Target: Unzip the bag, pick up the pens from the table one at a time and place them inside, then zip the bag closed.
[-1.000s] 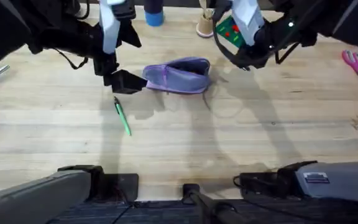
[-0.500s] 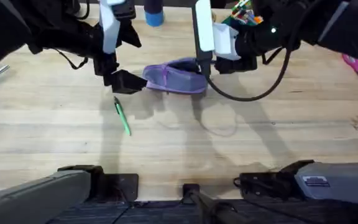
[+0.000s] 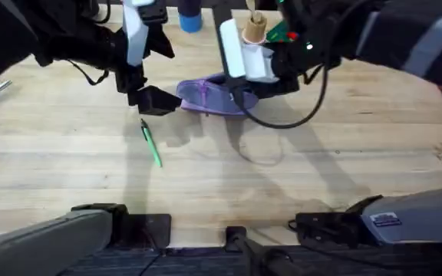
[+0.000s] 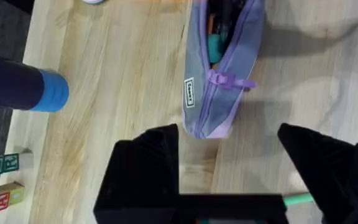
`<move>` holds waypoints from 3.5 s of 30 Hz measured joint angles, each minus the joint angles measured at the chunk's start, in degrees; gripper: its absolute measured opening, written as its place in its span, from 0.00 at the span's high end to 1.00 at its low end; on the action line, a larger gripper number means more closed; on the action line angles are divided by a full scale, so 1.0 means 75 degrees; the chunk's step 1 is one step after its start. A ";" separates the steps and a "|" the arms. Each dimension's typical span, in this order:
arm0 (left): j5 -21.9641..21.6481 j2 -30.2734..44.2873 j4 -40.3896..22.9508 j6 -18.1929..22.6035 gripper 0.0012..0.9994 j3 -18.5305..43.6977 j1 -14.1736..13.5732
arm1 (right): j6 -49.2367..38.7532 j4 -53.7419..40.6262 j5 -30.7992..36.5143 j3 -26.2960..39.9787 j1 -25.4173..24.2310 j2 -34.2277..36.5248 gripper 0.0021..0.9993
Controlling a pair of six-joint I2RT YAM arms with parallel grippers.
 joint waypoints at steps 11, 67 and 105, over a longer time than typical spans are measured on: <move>0.0002 0.0001 0.0006 0.0000 0.01 0.0000 0.0000 | 0.0982 0.1610 -0.0060 -0.0006 0.0585 0.0619 0.97; -0.0156 -0.0002 -0.0941 -0.5197 0.01 0.0000 0.0274 | 0.6176 0.1555 -0.0603 -0.0061 0.0011 -0.1964 0.00; -0.4828 -0.0014 -0.2369 -1.4741 0.01 -0.0094 -0.1240 | 0.6237 0.1032 -0.0606 -0.0061 -0.0075 -0.1966 0.00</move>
